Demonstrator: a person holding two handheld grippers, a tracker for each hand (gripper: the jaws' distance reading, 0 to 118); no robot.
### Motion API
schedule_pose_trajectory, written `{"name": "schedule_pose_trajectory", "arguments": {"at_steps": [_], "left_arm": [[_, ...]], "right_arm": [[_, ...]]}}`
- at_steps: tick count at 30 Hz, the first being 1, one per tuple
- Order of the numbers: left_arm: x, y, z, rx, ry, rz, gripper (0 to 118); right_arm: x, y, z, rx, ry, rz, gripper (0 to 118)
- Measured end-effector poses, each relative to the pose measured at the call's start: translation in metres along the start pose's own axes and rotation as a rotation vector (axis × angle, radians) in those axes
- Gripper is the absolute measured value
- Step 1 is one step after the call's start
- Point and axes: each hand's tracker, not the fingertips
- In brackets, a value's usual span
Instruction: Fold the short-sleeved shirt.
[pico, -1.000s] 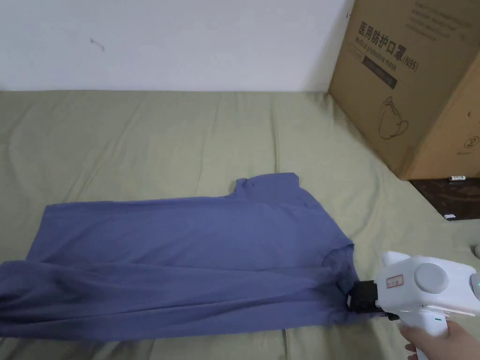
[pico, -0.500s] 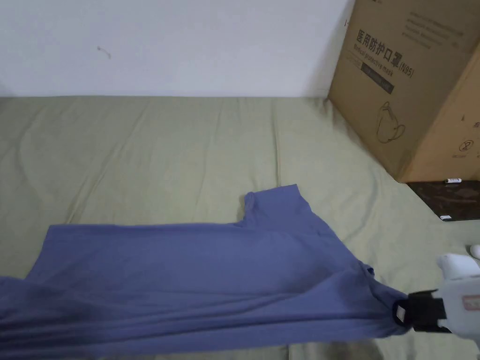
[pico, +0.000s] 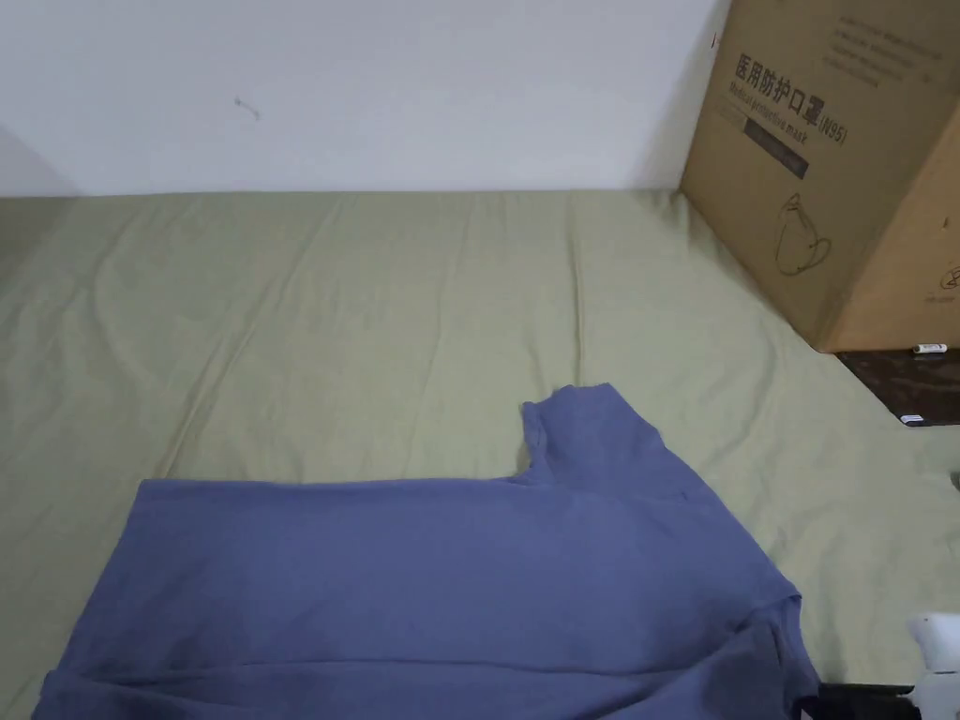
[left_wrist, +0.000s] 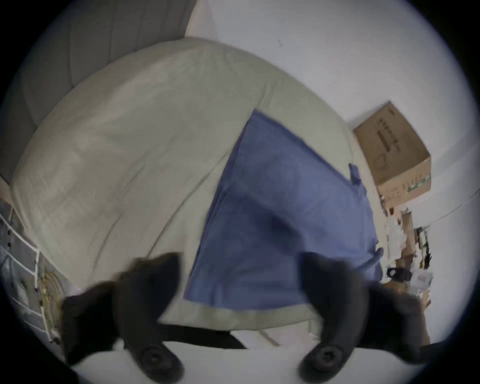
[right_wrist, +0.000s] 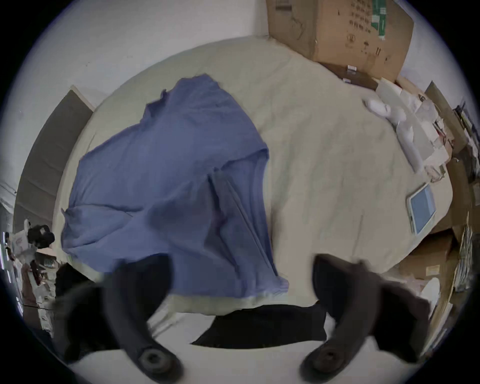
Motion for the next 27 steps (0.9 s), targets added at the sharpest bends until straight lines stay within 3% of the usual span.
{"name": "schedule_pose_trajectory", "arguments": {"at_steps": [3,7,9,10,12,13,15,22,23,24,25,26,27], "left_arm": [[0.02,0.013,0.02,0.102,-0.066,-0.036,117],[0.06,0.031,0.03,0.166,-0.11,-0.144,118],[0.08,0.039,0.028,0.18,-0.112,-0.197,111],[0.088,0.043,0.028,0.2,-0.111,-0.216,91],[0.105,0.056,0.018,0.193,-0.12,-0.268,22],[0.109,0.061,0.01,0.193,-0.096,-0.294,0],[0.117,0.081,-0.005,0.187,-0.071,-0.301,0],[0.089,0.183,-0.102,0.056,0.011,-0.277,2],[0.081,0.198,-0.122,0.026,0.024,-0.281,13],[0.073,0.208,-0.14,-0.003,0.03,-0.278,34],[0.066,0.213,-0.153,-0.022,0.05,-0.267,74],[0.059,0.22,-0.17,-0.042,0.077,-0.263,100],[0.054,0.224,-0.187,-0.071,0.108,-0.267,116]], "right_arm": [[-0.012,0.011,0.021,0.107,0.065,-0.022,118],[-0.044,0.03,0.044,0.224,0.069,-0.009,117],[-0.062,0.042,0.052,0.276,0.127,0.013,109],[-0.07,0.045,0.056,0.313,0.143,0.02,81],[-0.089,0.061,0.056,0.384,0.144,0.038,0],[-0.094,0.067,0.055,0.387,0.142,0.048,0],[-0.103,0.08,0.054,0.407,0.202,0.036,0],[-0.11,0.103,0.032,0.367,0.25,0.037,0],[-0.108,0.105,0.027,0.349,0.25,0.032,0],[-0.105,0.106,0.022,0.331,0.251,0.023,0],[-0.102,0.106,0.019,0.319,0.251,0.011,0],[-0.098,0.105,0.015,0.303,0.251,-0.006,0],[-0.093,0.104,0.011,0.287,0.25,-0.027,0]]}}
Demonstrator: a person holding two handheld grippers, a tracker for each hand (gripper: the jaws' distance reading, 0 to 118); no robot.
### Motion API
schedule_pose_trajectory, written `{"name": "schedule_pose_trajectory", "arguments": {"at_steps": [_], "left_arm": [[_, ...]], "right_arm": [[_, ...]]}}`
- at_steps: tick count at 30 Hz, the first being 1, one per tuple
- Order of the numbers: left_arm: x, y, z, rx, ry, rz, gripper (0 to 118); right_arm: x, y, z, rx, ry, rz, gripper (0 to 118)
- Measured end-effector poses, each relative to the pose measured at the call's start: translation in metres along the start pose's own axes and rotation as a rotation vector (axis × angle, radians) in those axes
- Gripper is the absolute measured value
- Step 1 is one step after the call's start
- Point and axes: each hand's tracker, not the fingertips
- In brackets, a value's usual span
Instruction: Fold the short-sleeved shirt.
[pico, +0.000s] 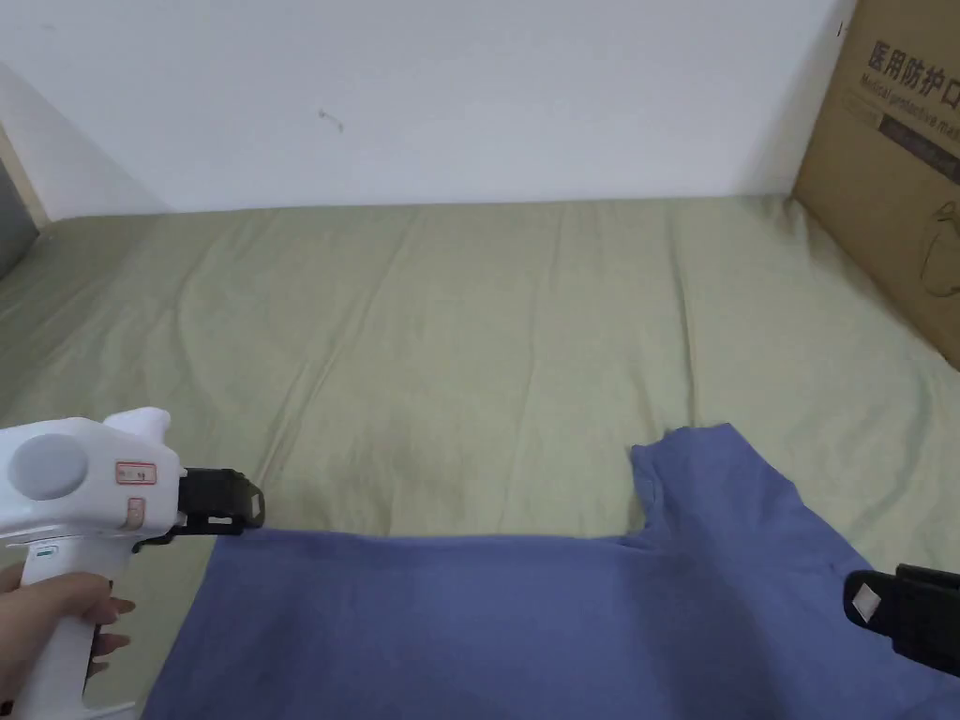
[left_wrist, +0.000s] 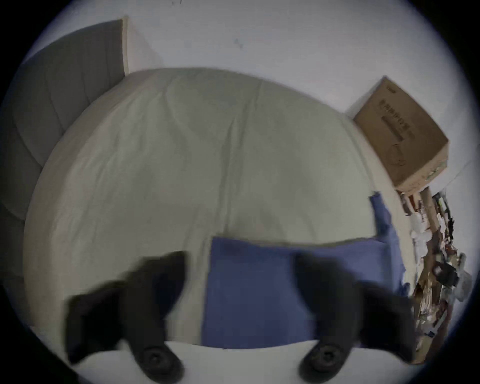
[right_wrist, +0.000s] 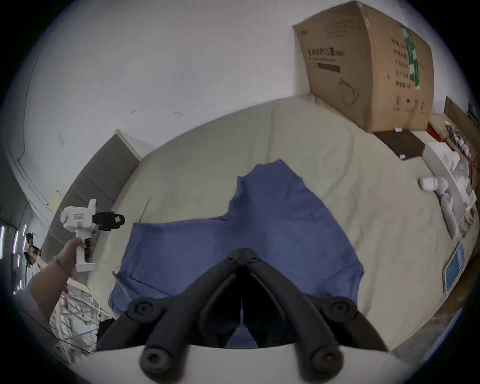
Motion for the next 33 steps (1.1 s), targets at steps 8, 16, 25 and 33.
{"name": "schedule_pose_trajectory", "arguments": {"at_steps": [8,16,25,33], "left_arm": [[0.002,-0.021,-0.061,-0.165,0.036,-0.084,116],[0.041,-0.034,0.009,0.012,0.017,-0.28,2],[0.031,-0.047,0.076,0.135,-0.065,-0.129,2],[0.017,-0.053,0.069,0.14,-0.041,-0.045,2]], "right_arm": [[0.033,0.003,-0.021,-0.069,-0.071,-0.025,0],[0.045,0.064,-0.082,-0.059,-0.043,0.025,35],[0.084,0.138,-0.225,-0.229,-0.257,0.04,116],[0.077,0.13,-0.239,-0.315,-0.309,0.192,0]]}}
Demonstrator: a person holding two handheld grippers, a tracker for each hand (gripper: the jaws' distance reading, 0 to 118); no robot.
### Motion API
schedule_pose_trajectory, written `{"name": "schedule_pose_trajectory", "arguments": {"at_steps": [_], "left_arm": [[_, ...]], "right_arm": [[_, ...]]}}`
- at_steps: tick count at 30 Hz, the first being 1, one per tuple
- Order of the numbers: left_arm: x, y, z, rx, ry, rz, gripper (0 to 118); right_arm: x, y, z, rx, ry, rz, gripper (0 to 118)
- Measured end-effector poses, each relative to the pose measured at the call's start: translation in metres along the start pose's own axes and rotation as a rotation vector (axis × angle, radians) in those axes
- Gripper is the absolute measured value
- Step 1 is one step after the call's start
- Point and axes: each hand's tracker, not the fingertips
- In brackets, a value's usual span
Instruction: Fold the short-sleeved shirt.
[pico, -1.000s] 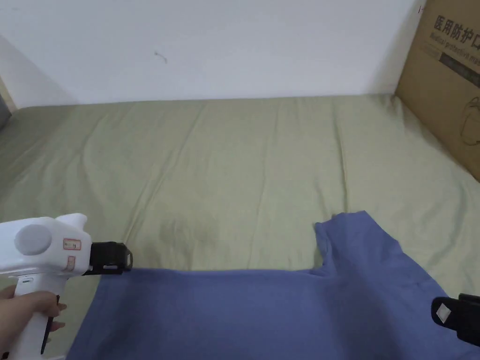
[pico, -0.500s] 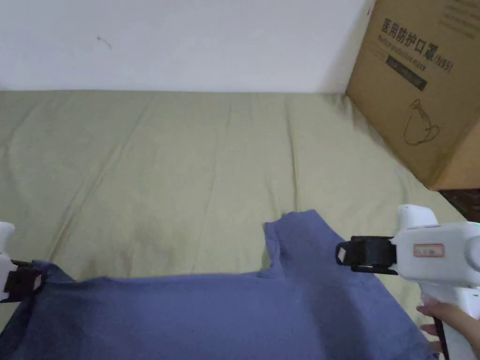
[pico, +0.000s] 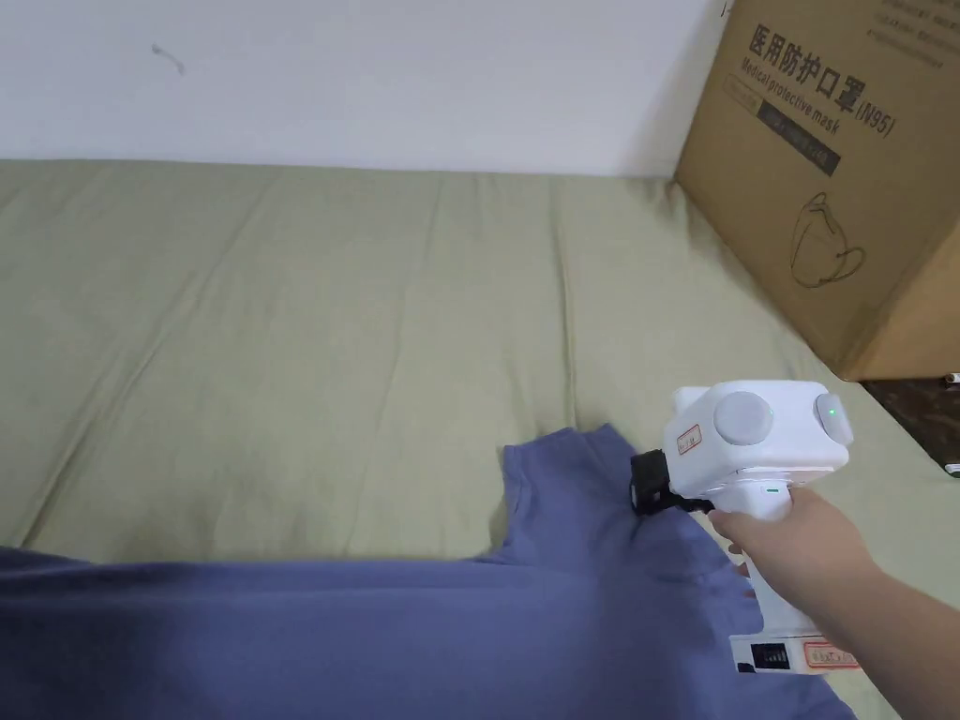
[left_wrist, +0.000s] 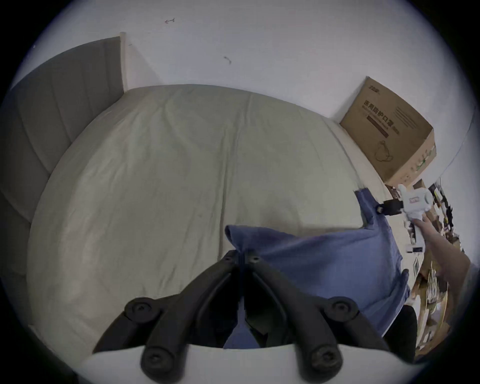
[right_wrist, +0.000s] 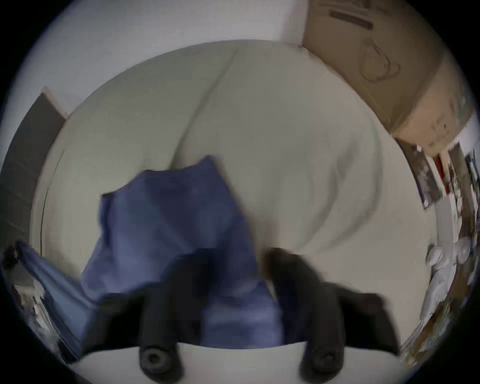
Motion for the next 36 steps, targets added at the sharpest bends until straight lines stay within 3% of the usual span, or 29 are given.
{"name": "schedule_pose_trajectory", "arguments": {"at_steps": [3,6,12,20,24,29,36], "left_arm": [[-0.006,-0.003,0.003,0.012,-0.043,0.083,2],[-0.014,-0.006,0.016,0.053,-0.095,0.183,2],[-0.006,-0.004,0.063,0.124,-0.086,0.124,2],[-0.008,-0.026,0.116,0.13,-0.138,0.08,2],[-0.012,-0.066,0.128,0.055,-0.114,0.01,2],[-0.021,-0.131,0.129,-0.038,-0.118,0.049,2],[-0.036,-0.153,0.112,-0.099,-0.1,0.027,2]], "right_arm": [[-0.008,-0.01,0.035,0.032,0.052,0.055,0],[0.001,-0.016,0.078,0.151,0.081,-0.017,0],[0.023,-0.019,0.175,0.312,0.152,-0.141,0],[0.028,-0.099,0.254,0.371,0.191,-0.158,0],[0.033,-0.177,0.268,0.335,0.221,-0.191,0],[0.035,-0.282,0.253,0.207,0.215,-0.244,0],[0.049,-0.36,0.203,0.098,0.242,-0.408,0]]}}
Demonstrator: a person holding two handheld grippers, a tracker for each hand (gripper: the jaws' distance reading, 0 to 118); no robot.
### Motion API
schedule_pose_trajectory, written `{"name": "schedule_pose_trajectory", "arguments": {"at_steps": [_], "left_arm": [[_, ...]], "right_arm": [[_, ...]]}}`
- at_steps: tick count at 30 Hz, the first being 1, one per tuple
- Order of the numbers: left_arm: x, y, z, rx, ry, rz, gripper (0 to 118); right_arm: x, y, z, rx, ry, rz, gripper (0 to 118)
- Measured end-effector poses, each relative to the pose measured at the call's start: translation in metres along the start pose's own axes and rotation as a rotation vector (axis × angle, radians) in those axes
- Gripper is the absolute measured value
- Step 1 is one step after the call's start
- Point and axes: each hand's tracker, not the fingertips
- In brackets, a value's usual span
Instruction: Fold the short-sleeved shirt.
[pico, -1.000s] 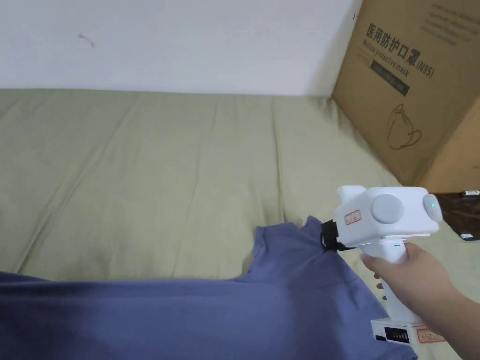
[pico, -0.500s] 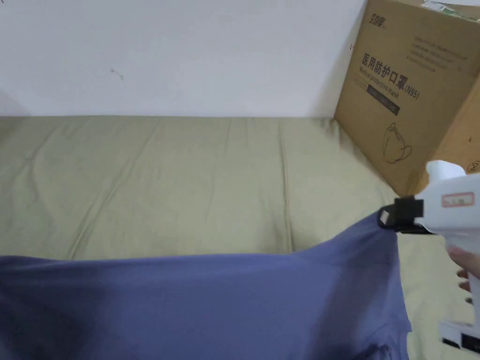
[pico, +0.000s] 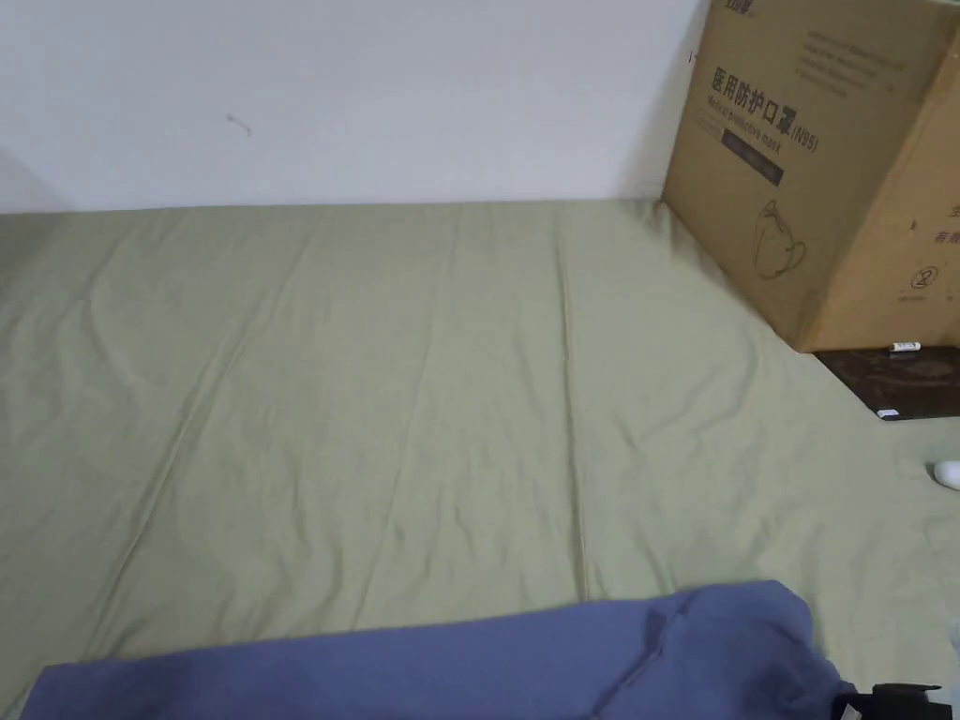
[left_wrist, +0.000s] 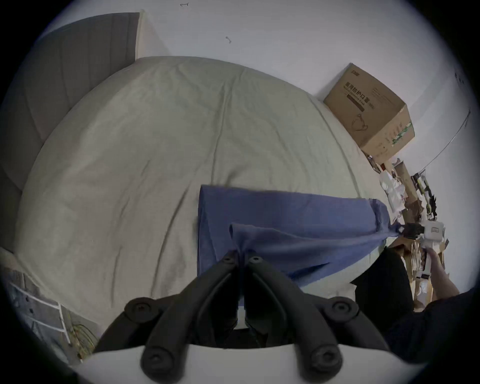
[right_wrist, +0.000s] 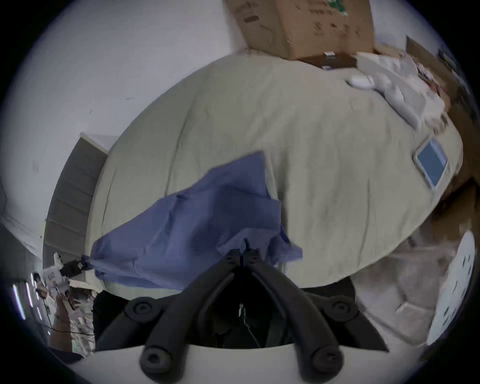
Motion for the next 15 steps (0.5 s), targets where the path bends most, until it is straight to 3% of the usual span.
{"name": "schedule_pose_trajectory", "arguments": {"at_steps": [1,2,3,4,7,9,12,15], "left_arm": [[-0.005,-0.034,-0.008,0.003,-0.004,0.009,6],[-0.01,-0.031,-0.011,0.014,-0.003,0.029,16],[-0.017,-0.024,-0.013,0.028,0.01,0.041,32],[-0.021,-0.019,-0.015,0.043,0.019,0.052,57],[-0.013,-0.005,0.006,0.104,0.006,0.068,112],[0.038,-0.021,0.034,0.175,-0.043,0.055,118],[0.065,-0.004,0.042,0.252,-0.095,0.058,118],[0.097,0.008,0.04,0.286,-0.068,0.02,118]], "right_arm": [[0.0,-0.002,-0.001,0.007,-0.003,-0.003,1],[0.004,0.001,-0.002,0.016,-0.012,-0.012,11],[0.001,0.001,0.001,0.046,-0.061,0.003,30],[-0.002,0.003,0.005,0.064,-0.085,0.024,55],[-0.01,0.015,0.019,0.136,-0.089,0.094,102],[-0.031,0.022,0.031,0.184,-0.085,0.14,112],[-0.072,0.028,0.04,0.256,-0.038,0.221,112],[-0.124,0.024,0.037,0.308,-0.055,0.316,112]]}}
